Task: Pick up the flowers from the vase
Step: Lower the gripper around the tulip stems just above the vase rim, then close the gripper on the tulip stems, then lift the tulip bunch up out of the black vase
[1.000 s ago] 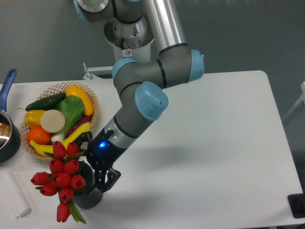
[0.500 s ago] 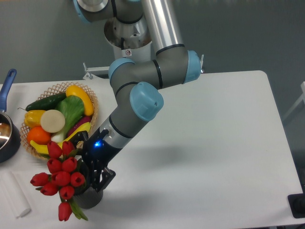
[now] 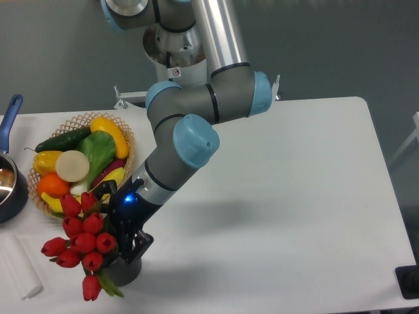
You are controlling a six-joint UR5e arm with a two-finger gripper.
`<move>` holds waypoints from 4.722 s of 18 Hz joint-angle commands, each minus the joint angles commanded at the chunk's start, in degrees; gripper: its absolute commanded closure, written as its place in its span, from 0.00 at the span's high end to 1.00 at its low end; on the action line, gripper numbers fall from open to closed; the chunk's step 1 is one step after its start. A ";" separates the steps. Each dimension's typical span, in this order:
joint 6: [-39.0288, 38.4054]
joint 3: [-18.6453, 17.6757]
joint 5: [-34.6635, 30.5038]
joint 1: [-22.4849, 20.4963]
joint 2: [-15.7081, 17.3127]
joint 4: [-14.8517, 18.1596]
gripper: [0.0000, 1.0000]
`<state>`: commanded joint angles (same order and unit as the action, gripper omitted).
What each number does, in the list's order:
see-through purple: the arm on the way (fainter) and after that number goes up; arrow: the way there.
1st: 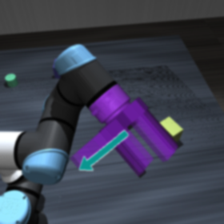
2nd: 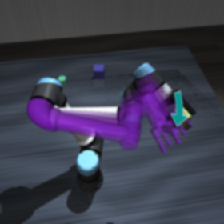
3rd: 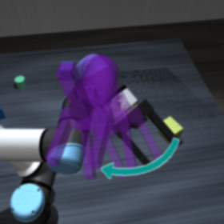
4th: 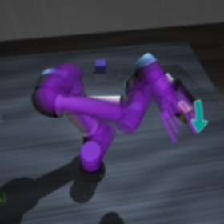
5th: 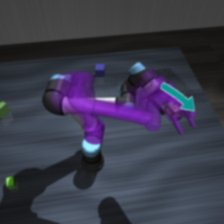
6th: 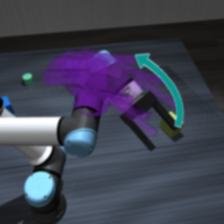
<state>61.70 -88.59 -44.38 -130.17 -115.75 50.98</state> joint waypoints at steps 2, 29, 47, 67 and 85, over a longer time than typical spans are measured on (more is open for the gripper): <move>0.00 0.00 0.00 0.00 -0.09 0.09 1.00; 0.53 0.44 0.26 -0.44 0.35 -0.26 0.40; -4.30 1.93 11.15 -5.61 6.32 -0.18 0.40; -18.72 3.96 23.55 -15.99 12.22 -0.70 0.40; -17.32 3.17 23.38 -23.38 12.92 -1.06 0.40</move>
<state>44.38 -85.43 -21.01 -153.54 -102.83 49.92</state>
